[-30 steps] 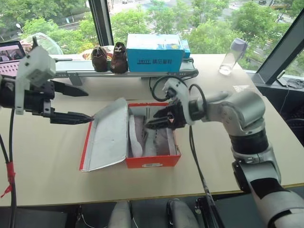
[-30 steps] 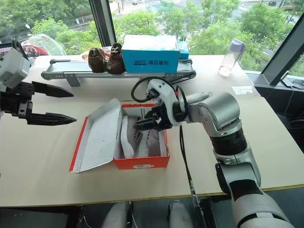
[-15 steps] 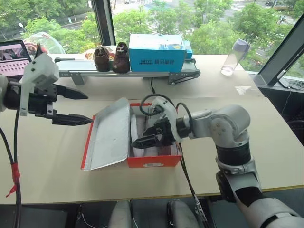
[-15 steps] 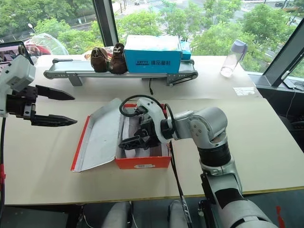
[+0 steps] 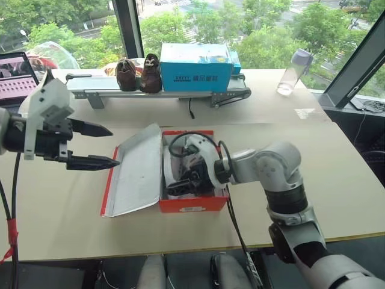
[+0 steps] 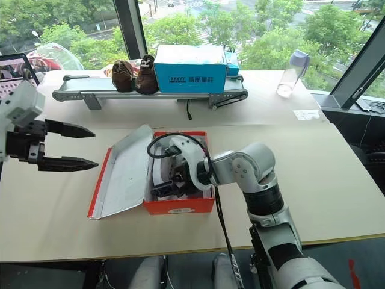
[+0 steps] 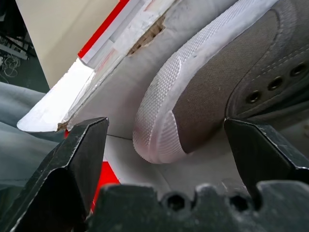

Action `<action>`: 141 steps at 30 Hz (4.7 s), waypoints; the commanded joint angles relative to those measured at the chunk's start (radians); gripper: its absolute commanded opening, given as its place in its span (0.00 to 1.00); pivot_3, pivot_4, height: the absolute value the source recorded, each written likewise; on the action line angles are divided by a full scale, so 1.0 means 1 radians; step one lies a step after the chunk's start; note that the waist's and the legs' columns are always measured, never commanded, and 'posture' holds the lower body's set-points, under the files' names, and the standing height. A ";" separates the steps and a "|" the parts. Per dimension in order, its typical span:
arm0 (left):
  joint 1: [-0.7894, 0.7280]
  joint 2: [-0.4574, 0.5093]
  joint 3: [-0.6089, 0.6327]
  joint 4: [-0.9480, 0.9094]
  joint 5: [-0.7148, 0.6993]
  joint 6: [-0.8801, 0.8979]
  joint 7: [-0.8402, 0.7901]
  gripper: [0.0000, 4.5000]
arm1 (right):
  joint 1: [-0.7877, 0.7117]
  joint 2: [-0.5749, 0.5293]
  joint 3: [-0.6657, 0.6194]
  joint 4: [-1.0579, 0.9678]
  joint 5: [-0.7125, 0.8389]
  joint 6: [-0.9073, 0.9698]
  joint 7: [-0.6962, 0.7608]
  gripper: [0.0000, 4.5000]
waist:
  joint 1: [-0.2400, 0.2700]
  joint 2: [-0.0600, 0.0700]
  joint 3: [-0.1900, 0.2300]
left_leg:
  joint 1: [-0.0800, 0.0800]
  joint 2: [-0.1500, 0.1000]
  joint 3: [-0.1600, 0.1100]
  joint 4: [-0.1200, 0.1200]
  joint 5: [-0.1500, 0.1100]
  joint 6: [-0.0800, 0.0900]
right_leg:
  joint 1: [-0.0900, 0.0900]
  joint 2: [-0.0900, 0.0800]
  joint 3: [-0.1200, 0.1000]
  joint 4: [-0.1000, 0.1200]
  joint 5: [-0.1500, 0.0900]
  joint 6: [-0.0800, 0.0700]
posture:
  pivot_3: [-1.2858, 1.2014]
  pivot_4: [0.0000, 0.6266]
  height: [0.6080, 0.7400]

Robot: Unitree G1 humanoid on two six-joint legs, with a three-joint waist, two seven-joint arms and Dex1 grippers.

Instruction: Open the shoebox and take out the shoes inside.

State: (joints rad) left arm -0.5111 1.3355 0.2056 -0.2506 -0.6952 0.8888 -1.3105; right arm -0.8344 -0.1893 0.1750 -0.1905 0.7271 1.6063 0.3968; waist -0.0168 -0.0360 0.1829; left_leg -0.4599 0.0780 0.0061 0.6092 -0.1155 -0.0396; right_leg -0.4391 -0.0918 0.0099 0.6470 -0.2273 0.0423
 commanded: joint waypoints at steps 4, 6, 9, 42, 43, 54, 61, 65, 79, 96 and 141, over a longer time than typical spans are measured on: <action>0.038 0.021 0.094 -0.052 -0.034 0.032 0.026 1.00 | 0.036 0.003 0.039 -0.022 -0.047 0.003 -0.036 0.99 | 0.002 -0.001 -0.001 | 0.000 0.000 0.000 0.000 0.000 0.000 | 0.000 0.000 0.000 0.000 0.000 0.000 | 0.52 0.24 1.00; 0.035 0.019 0.096 -0.057 -0.040 0.039 0.034 1.00 | 0.036 -0.005 0.043 -0.017 -0.060 -0.009 -0.033 0.88 | 0.004 -0.002 -0.002 | 0.000 0.000 0.000 0.000 0.000 0.000 | 0.001 0.000 0.000 0.000 0.000 0.000 | 0.52 0.24 1.00; 0.026 0.019 0.091 -0.054 -0.041 0.036 0.039 1.00 | 0.024 -0.022 0.054 -0.006 -0.082 -0.039 -0.025 0.69 | 0.004 -0.003 -0.002 | 0.001 0.000 0.000 0.000 0.000 0.000 | 0.001 0.000 0.000 0.000 0.000 0.000 | 0.52 0.24 1.00; -0.331 -0.202 -0.252 0.190 0.149 -0.163 -0.064 1.00 | -0.169 -0.886 -0.024 0.039 -0.167 -0.379 0.279 0.14 | 0.030 -0.003 -0.001 | -0.002 -0.001 0.000 -0.001 0.000 0.000 | 0.001 0.001 0.003 -0.005 -0.001 -0.004 | 0.52 0.24 1.00; -0.335 -0.205 -0.254 0.196 0.153 -0.166 -0.070 1.00 | -0.151 -0.923 0.003 0.052 -0.195 -0.424 0.310 0.14 | 0.028 -0.003 -0.001 | -0.002 -0.002 0.000 -0.001 0.000 0.000 | 0.001 0.001 0.005 -0.006 -0.008 -0.005 | 0.52 0.24 1.00; -0.378 -0.244 -0.272 0.210 0.187 -0.164 -0.094 1.00 | 0.030 -0.967 0.314 0.474 -0.762 -1.091 0.486 0.14 | -0.035 -0.001 -0.001 | 0.000 -0.002 0.007 0.003 0.000 0.000 | -0.002 0.002 0.014 -0.001 -0.002 0.004 | 0.52 0.24 1.00; -0.357 -0.231 -0.252 0.178 0.175 -0.135 -0.083 1.00 | 0.014 -0.857 0.295 0.563 -0.848 -1.126 0.566 0.52 | -0.031 -0.001 0.000 | 0.000 -0.002 0.007 0.005 0.000 0.000 | 0.000 0.003 0.015 -0.001 -0.001 0.007 | 0.52 0.24 1.00; -0.346 -0.224 -0.244 0.167 0.173 -0.126 -0.079 1.00 | -0.042 -0.850 0.239 0.510 -0.840 -1.032 0.629 0.84 | -0.025 0.001 0.001 | 0.000 -0.002 0.008 0.006 0.000 0.000 | 0.000 0.002 0.016 -0.001 0.000 0.007 | 0.52 0.24 1.00; -0.320 -0.230 -0.220 0.145 0.168 -0.114 -0.052 1.00 | -0.287 -0.629 0.145 0.036 -0.442 -0.845 1.024 0.98 | -0.024 0.004 0.003 | 0.000 -0.002 0.008 0.004 0.000 0.000 | -0.002 0.004 0.017 0.001 0.000 0.007 | 0.52 0.24 1.00; -0.205 -0.187 -0.121 0.040 0.110 -0.044 0.015 1.00 | -0.488 -0.388 0.276 0.694 -0.717 -1.255 1.029 0.98 | -0.001 0.003 0.002 | -0.002 -0.002 0.008 0.005 -0.001 0.000 | -0.003 0.004 0.017 0.000 0.004 0.002 | 0.52 0.24 1.00; -0.075 -0.151 -0.011 -0.077 0.003 0.014 0.140 1.00 | -0.495 -0.579 0.799 0.390 -0.680 -1.916 1.218 0.98 | 0.003 0.003 0.002 | 0.001 0.000 0.009 0.005 -0.001 -0.001 | -0.001 0.005 0.017 0.001 0.000 0.005 | 0.52 0.24 1.00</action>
State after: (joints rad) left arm -0.5762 1.1652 0.1609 -0.3040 -0.6763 0.8985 -1.1760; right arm -1.3376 -0.7705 0.9925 0.2146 0.0626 -0.3101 1.5678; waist -0.0143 -0.0332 0.1854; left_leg -0.4585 0.0775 0.0147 0.6144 -0.1161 -0.0406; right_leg -0.4401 -0.0868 0.0265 0.6479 -0.2269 0.0475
